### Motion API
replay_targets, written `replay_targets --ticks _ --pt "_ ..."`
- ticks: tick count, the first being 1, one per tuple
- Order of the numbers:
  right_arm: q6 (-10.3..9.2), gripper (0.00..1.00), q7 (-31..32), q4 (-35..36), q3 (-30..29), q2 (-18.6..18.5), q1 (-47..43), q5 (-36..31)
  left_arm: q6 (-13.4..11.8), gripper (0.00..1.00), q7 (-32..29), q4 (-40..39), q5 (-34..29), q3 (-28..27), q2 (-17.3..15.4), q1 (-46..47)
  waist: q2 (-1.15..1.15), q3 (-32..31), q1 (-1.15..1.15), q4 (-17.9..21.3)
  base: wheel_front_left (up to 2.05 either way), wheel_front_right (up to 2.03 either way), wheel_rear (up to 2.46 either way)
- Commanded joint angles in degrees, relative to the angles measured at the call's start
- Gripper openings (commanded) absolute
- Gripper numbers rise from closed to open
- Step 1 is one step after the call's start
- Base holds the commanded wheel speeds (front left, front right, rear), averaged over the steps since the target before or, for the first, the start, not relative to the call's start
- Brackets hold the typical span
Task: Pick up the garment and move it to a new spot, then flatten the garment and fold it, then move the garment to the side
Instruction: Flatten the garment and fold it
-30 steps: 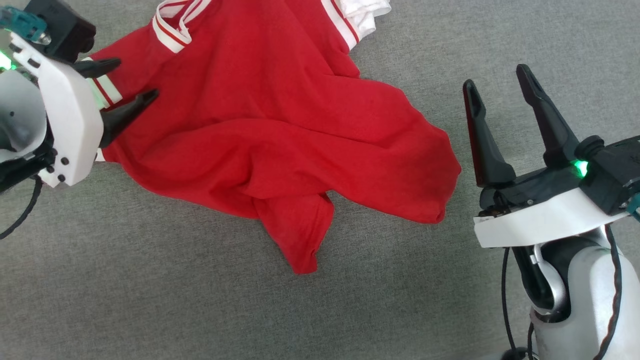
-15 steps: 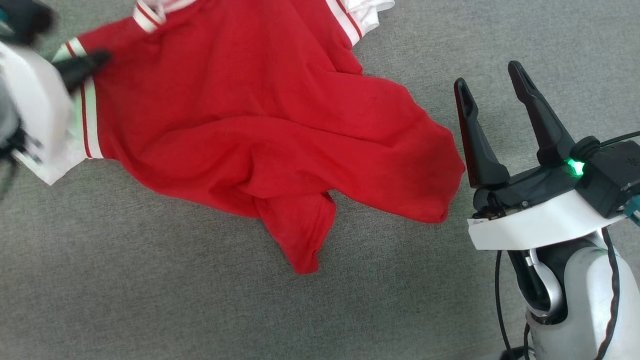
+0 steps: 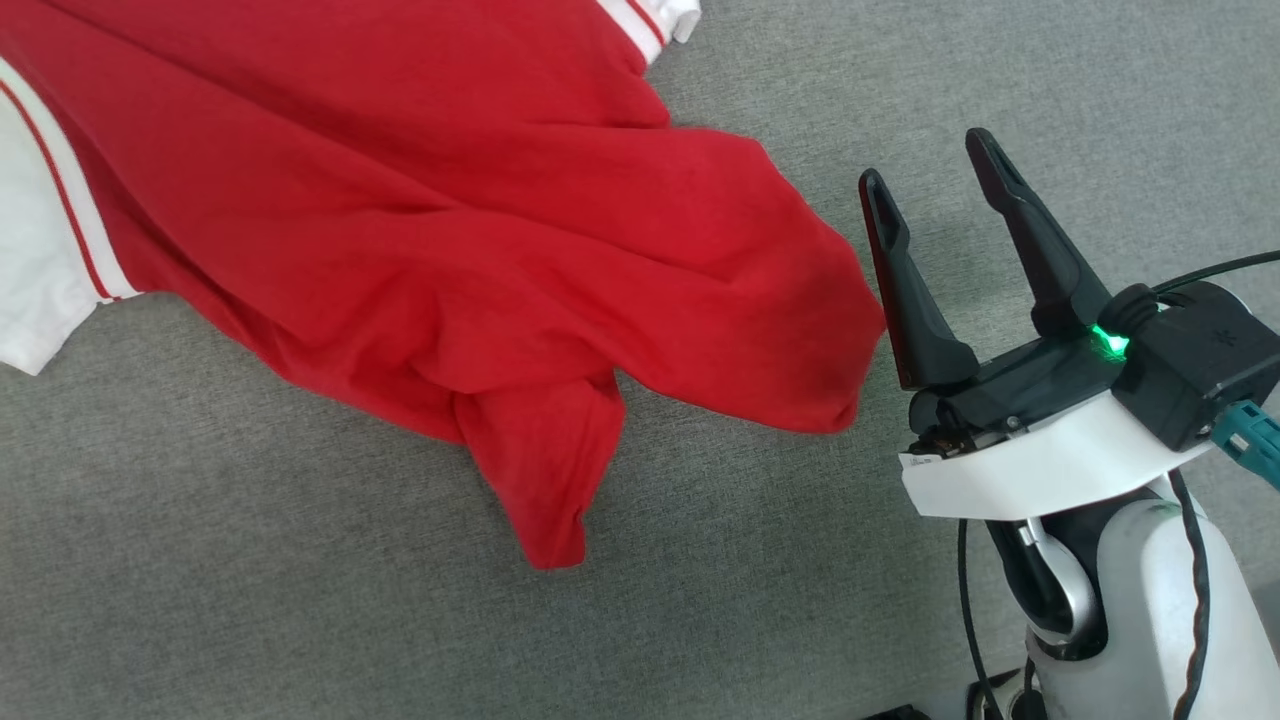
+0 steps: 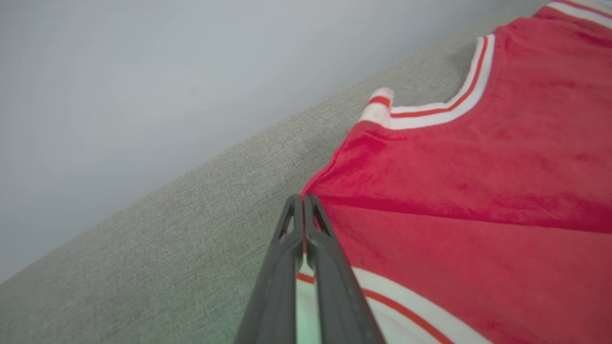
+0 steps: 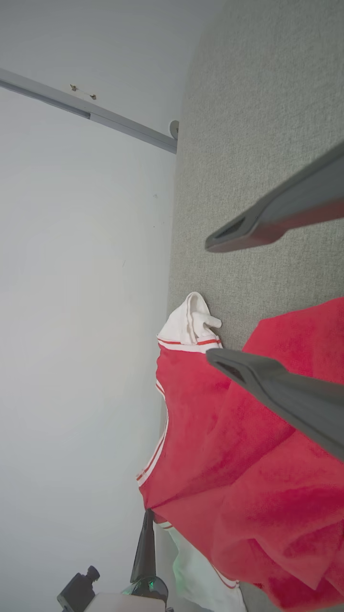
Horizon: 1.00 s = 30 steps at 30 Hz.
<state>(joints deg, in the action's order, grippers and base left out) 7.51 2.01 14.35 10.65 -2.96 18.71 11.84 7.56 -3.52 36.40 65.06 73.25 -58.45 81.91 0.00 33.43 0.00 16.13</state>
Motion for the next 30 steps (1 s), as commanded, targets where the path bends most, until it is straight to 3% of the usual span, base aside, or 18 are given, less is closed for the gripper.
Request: replay_targets --ticks 1,2,3,7,16,20,25,30 --pt "-0.04 1.0 -0.31 0.19 -0.03 0.09 -0.18 0.47 -0.15 0.33 0.56 1.77 -1.04 0.06 0.55 -0.43 0.0 0.1 0.0 0.17 0.0 0.0 0.0" --pt "-0.04 1.0 -0.31 0.15 -0.06 0.09 -0.17 0.47 -0.15 0.88 0.97 3.01 -1.71 0.05 0.98 -0.57 0.0 0.1 0.0 0.17 0.0 0.0 0.0" --pt "-0.04 1.0 -0.3 0.04 -0.16 0.09 -0.16 0.46 -0.15 1.0 1.33 3.88 -1.86 0.06 1.59 -0.87 0.0 0.01 0.0 0.12 0.0 0.0 0.0" --pt "-0.04 1.0 0.35 -0.58 -0.96 0.09 -0.24 0.3 -0.15 1.0 3.28 5.37 -1.53 0.07 3.35 -0.95 0.0 -0.93 0.0 -0.97 0.0 0.0 0.0" --pt "-0.04 1.0 4.71 -2.6 -0.52 0.03 0.08 -2.15 -0.15 1.0 15.87 3.13 3.37 -0.21 5.4 -4.76 0.0 -6.1 0.0 -5.63 0.0 0.0 0.0" --pt "-0.05 1.0 9.02 -2.15 -0.24 -2.58 -0.86 -2.94 -0.15 1.0 18.68 2.99 5.57 -3.53 8.07 -9.81 0.0 -9.16 0.0 -9.1 0.0 0.0 0.0" --pt "-0.04 1.0 13.94 -0.34 -0.95 -6.13 -1.56 -2.08 -2.06 1.0 18.76 0.5 -0.98 -18.89 13.29 -19.4 0.0 -12.3 0.0 -13.41 0.0 0.0 0.0" --pt "-0.04 1.0 19.27 -0.26 0.43 -10.97 -1.42 0.22 -5.76 1.0 18.76 -6.81 -13.55 -36.35 19.21 -34.24 0.0 -14.92 0.0 -17.15 0.0 0.0 0.0"
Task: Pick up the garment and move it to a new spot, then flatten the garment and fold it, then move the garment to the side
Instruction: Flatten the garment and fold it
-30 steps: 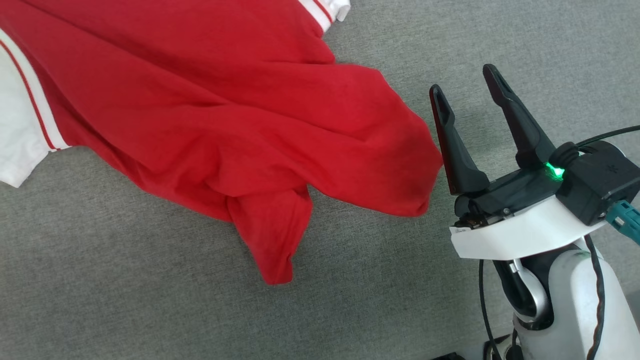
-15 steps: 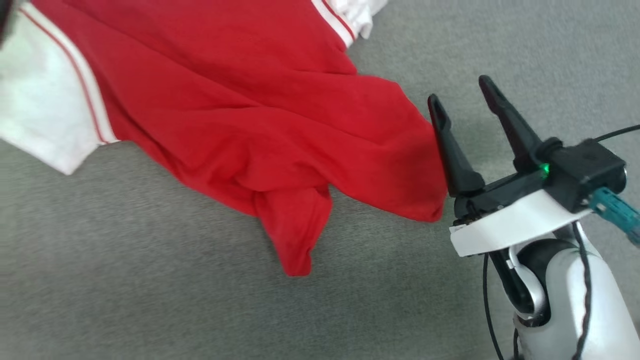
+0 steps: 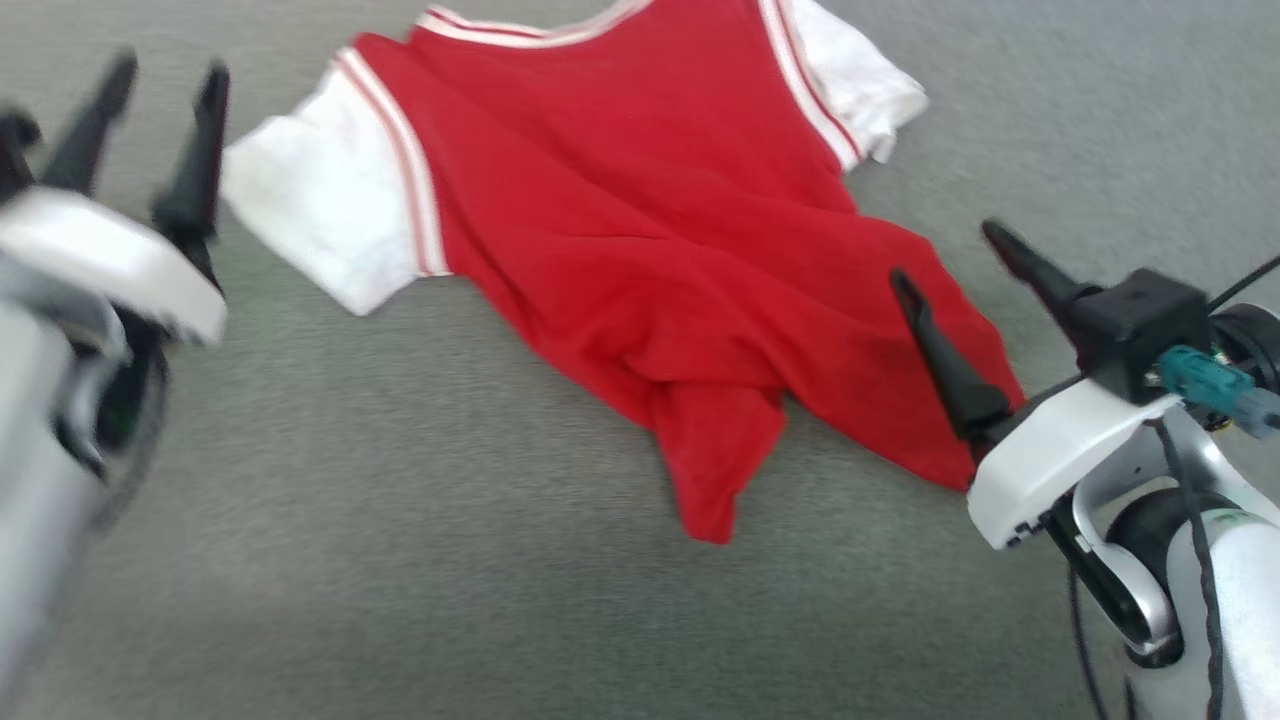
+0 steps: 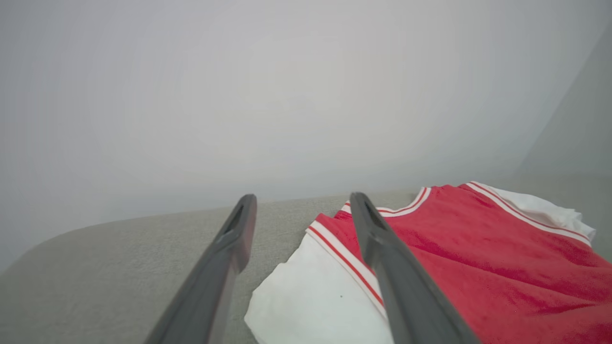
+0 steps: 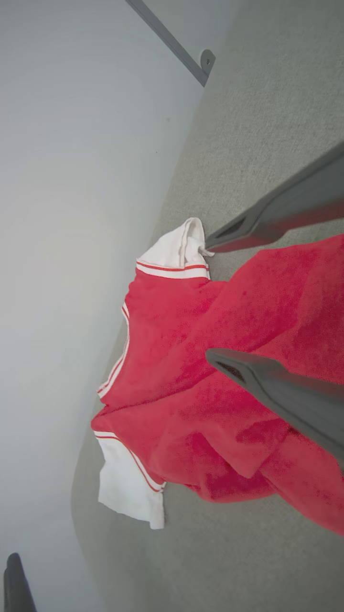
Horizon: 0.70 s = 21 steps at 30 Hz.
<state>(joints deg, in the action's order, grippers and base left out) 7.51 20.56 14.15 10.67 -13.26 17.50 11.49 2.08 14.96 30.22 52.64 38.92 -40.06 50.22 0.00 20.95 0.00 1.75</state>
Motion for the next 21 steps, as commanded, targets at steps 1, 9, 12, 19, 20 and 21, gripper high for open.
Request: replay_targets --ticks 1,9,12,19,20,21 --pt "-0.04 1.0 1.96 -0.29 1.3 -2.05 0.1 1.25 -0.18 1.0 0.28 -2.08 -3.82 -5.29 2.1 -5.68 0.0 -2.79 0.0 -3.5 0.0 0.0 0.0" --pt "-0.05 1.0 10.34 -5.15 9.63 -12.15 3.53 8.5 2.84 1.0 0.29 -9.07 -17.55 -23.31 13.06 -23.36 0.0 -4.85 0.0 -8.3 0.0 0.0 0.0" --pt "-0.04 1.0 13.86 -6.84 13.12 -15.44 4.84 11.14 3.93 1.0 0.3 -11.64 -20.98 -28.15 16.67 -27.84 0.0 -5.22 0.0 -9.79 0.0 0.0 0.0" --pt "-0.05 1.0 22.98 -9.0 18.84 -23.22 7.37 14.52 5.28 1.0 0.31 -16.82 -26.43 -33.95 23.81 -35.51 0.0 -4.59 0.0 -13.35 0.0 0.0 0.0" --pt "-0.05 1.0 23.42 -9.31 18.96 -23.52 7.66 14.91 5.38 1.0 0.3 -17.31 -26.48 -34.28 24.96 -36.24 0.0 -4.3 0.0 -13.85 0.0 0.0 0.0" --pt "-0.04 1.0 24.01 -9.67 19.24 -23.73 7.91 15.19 5.42 1.0 0.3 -17.75 -26.52 -34.49 25.8 -36.79 0.0 -3.9 0.0 -14.32 0.0 0.0 0.0"
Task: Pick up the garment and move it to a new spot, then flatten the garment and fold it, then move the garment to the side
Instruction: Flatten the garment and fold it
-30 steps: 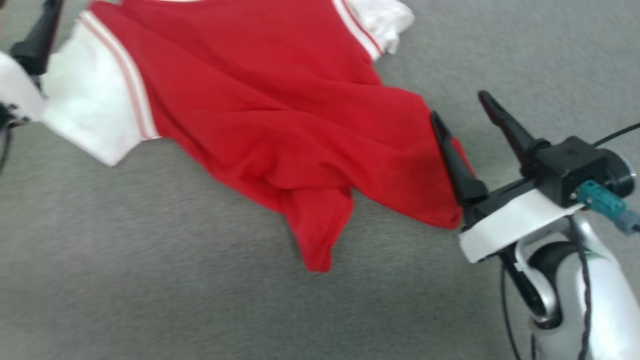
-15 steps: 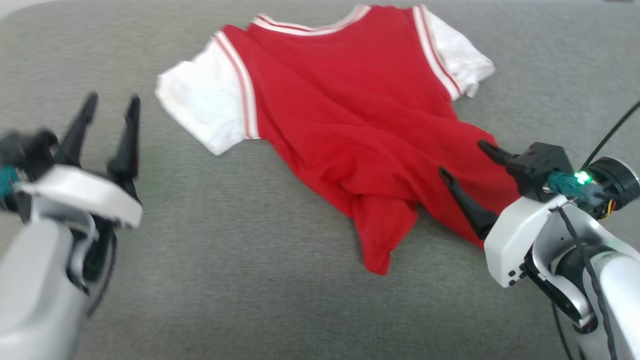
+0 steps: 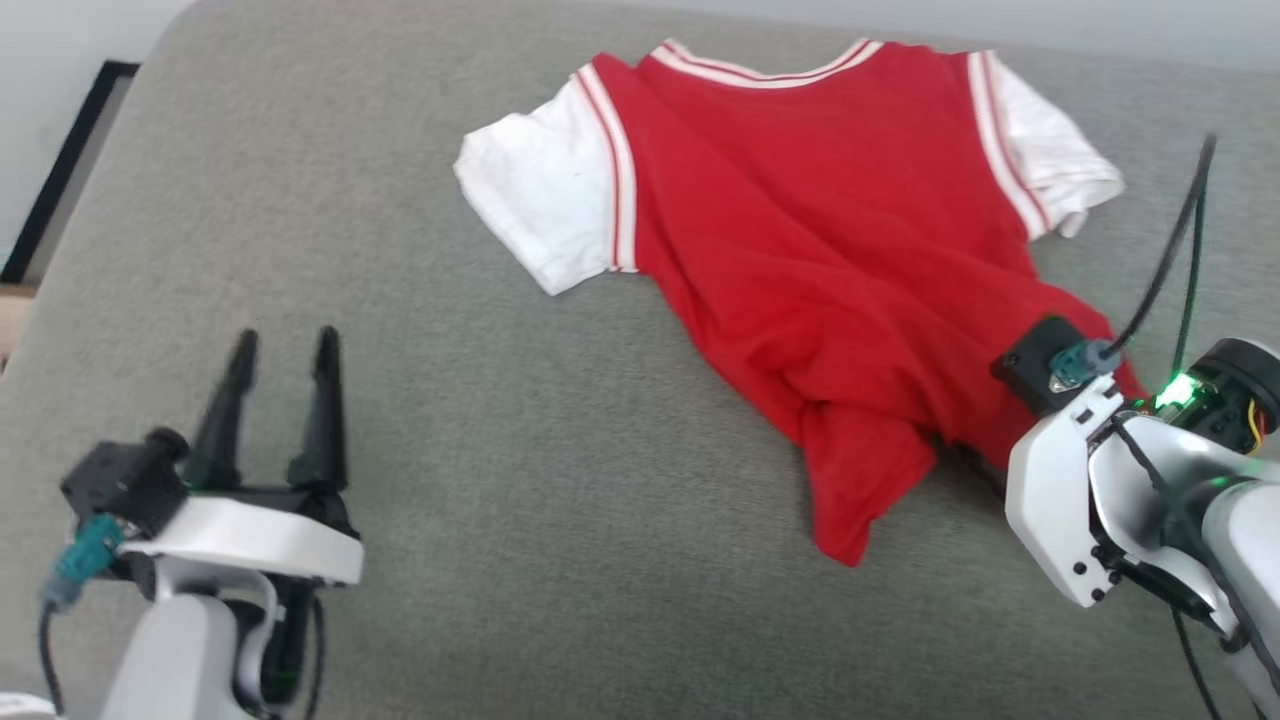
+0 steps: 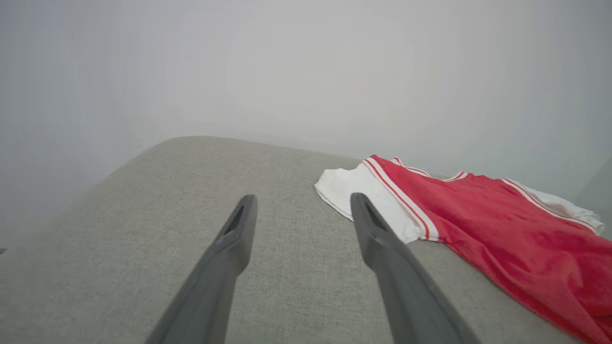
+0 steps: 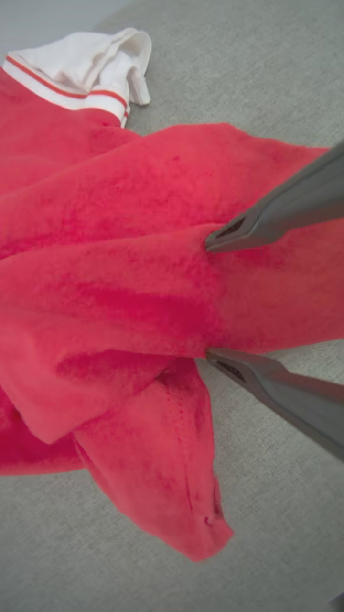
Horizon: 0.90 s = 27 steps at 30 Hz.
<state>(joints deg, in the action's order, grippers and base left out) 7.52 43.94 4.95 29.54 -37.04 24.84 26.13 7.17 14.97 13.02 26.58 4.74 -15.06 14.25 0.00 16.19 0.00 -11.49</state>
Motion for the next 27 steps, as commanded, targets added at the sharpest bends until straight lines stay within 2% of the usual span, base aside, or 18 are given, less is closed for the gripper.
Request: replay_targets --ticks 1,3,7,13,14,15,16,20,27 --pt "-0.06 1.0 1.08 -0.89 0.79 -0.19 0.72 0.73 0.31 1.0 0.29 -1.11 -0.81 -0.31 1.38 -1.12 0.0 1.3 0.0 -1.57 0.0 0.0 0.0" --pt "-0.06 1.0 1.72 -1.8 1.44 -0.05 1.45 0.99 0.36 1.0 0.29 -2.09 0.7 1.02 2.34 -1.41 0.0 2.4 0.0 -2.46 0.0 0.0 0.0" --pt "-0.05 1.0 2.46 -3.38 3.93 -0.29 2.79 -0.11 0.32 1.0 0.29 -3.3 2.61 2.0 2.25 -0.5 0.0 4.26 0.0 -3.75 0.0 0.0 0.0" --pt "-0.04 1.0 1.09 -9.62 9.11 1.83 3.85 -0.77 0.28 1.0 0.29 -4.35 4.04 3.1 1.86 0.19 0.0 5.96 0.0 -4.94 0.0 0.0 0.0" --pt "-0.03 0.49 1.05 -10.46 10.41 1.96 3.93 -0.68 0.28 1.0 0.29 -4.35 4.14 3.14 1.81 0.27 0.0 6.04 0.0 -5.03 0.0 0.0 0.0" --pt "-0.03 0.28 0.55 -11.16 11.13 2.29 4.12 -0.47 0.28 1.0 0.29 -4.29 4.36 3.04 1.79 0.35 0.0 6.09 0.0 -5.06 0.0 0.0 0.0" --pt "-0.03 0.0 0.09 -11.79 11.41 2.65 4.31 -0.29 0.28 1.0 0.29 -4.26 4.51 2.91 1.82 0.41 0.0 6.07 0.0 -5.05 0.0 0.0 0.0" --pt "0.05 0.0 -1.06 -12.51 12.24 3.15 4.15 2.07 0.28 1.0 0.29 -4.26 4.75 2.6 2.02 -0.12 0.0 5.44 0.0 -4.79 0.0 0.0 0.0" --pt "0.22 0.0 -0.95 -6.2 16.77 7.27 2.49 7.13 0.29 1.0 0.29 -3.77 4.73 2.01 2.39 -1.54 0.0 3.74 0.0 -3.49 0.0 0.0 0.0"
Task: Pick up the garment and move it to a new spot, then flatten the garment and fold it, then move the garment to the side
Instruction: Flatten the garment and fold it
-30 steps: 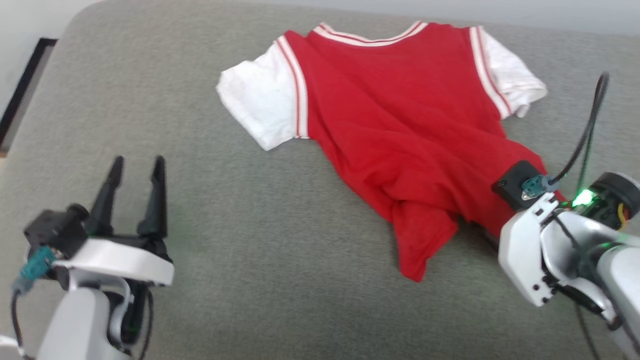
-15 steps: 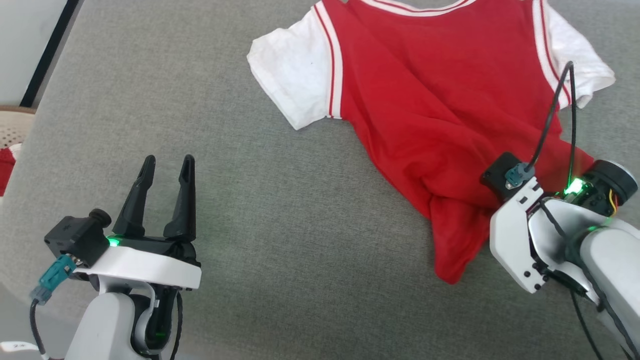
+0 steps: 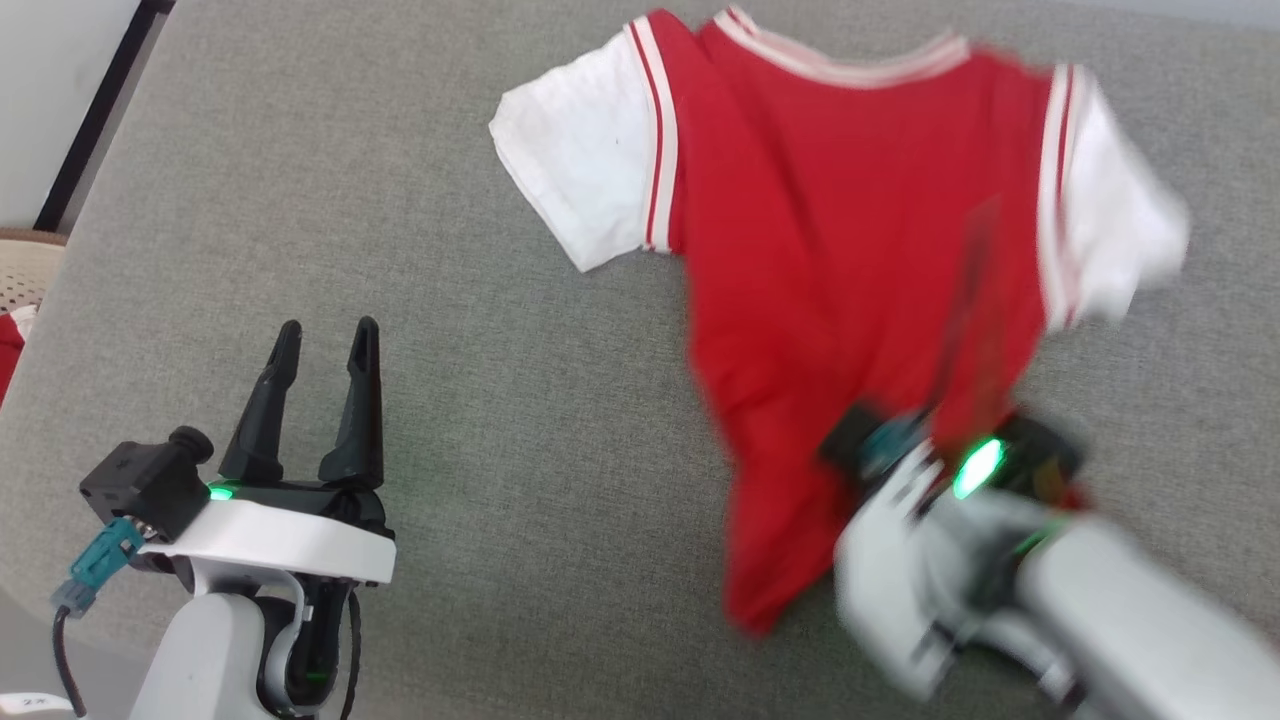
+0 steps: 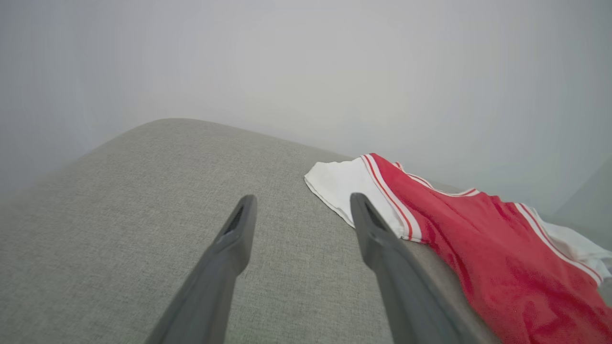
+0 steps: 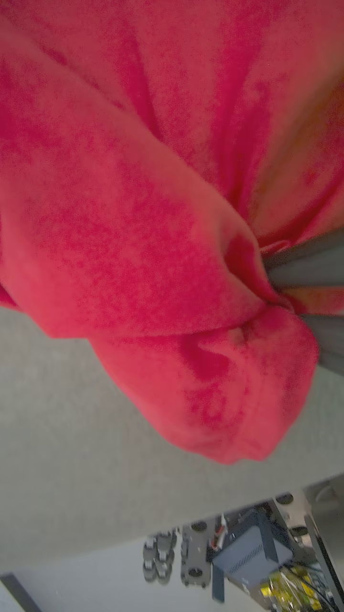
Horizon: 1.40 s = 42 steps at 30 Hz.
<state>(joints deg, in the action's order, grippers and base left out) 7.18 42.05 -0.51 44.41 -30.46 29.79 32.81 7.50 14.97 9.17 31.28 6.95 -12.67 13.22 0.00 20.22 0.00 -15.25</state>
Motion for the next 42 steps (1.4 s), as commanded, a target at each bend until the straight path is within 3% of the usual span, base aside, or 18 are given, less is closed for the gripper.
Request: replay_targets --ticks 1,9,10,11,12,17,22,30,36,42 --pt "0.5 0.0 1.25 0.5 3.19 1.18 -2.65 1.29 -0.04 1.0 0.29 0.09 -0.02 -0.18 0.08 -0.52 0.0 -0.51 0.0 0.41 0.0 0.0 0.0" --pt "0.42 0.0 3.24 6.7 9.51 3.57 -3.61 3.86 -0.04 1.0 0.29 -0.36 -0.28 -0.5 0.15 -0.52 0.0 -1.2 0.0 1.28 0.0 0.0 0.0" --pt "0.42 0.11 2.81 6.89 9.35 3.32 -3.33 3.3 -0.04 1.0 0.29 -0.49 -0.27 -0.66 0.06 -0.63 0.0 -1.17 0.0 1.41 0.0 0.0 0.0" --pt "0.42 0.42 2.34 6.86 8.72 3.06 -3.12 2.58 -0.04 1.0 0.29 -0.62 -0.29 -0.8 -0.01 -0.75 0.0 -1.16 0.0 1.56 0.0 0.0 0.0" --pt "0.41 1.0 1.81 6.74 7.84 2.94 -3.09 1.9 -0.04 1.0 0.29 -0.71 -0.35 -0.96 -0.1 -0.95 0.0 -1.21 0.0 1.75 0.0 0.0 0.0" --pt "0.29 1.0 0.63 9.58 0.14 3.5 -4.94 0.99 -0.04 1.0 0.29 -0.51 -0.69 -1.66 -0.22 -2.11 0.0 -1.94 0.0 3.23 0.0 0.0 0.0" --pt "0.29 1.0 5.68 19.05 -12.7 2.03 -8.31 -1.28 -0.04 1.0 0.29 -1.16 -0.61 -1.31 0.23 -3.12 0.0 -2.41 0.0 5.31 0.0 0.0 0.0" --pt "0.29 1.0 11.77 24.6 -27.09 -4.36 -12.24 -5.69 -0.04 1.0 0.29 -1.79 -0.02 0.1 0.58 -1.91 0.0 -0.6 0.0 6.54 0.0 0.0 0.0" --pt "0.29 1.0 10.38 23.23 -30.98 -7.37 -14.64 -6.96 -0.04 1.0 0.3 -1.85 0.72 1.48 0.57 -0.91 0.0 1.01 0.0 6.2 0.0 0.0 0.0" --pt "0.29 1.0 9.27 21.02 -29.0 -7.64 -13.71 -6.91 -0.04 1.0 0.3 -1.89 1.66 2.32 0.34 0.05 0.0 3.02 0.0 5.58 0.0 0.0 0.0"
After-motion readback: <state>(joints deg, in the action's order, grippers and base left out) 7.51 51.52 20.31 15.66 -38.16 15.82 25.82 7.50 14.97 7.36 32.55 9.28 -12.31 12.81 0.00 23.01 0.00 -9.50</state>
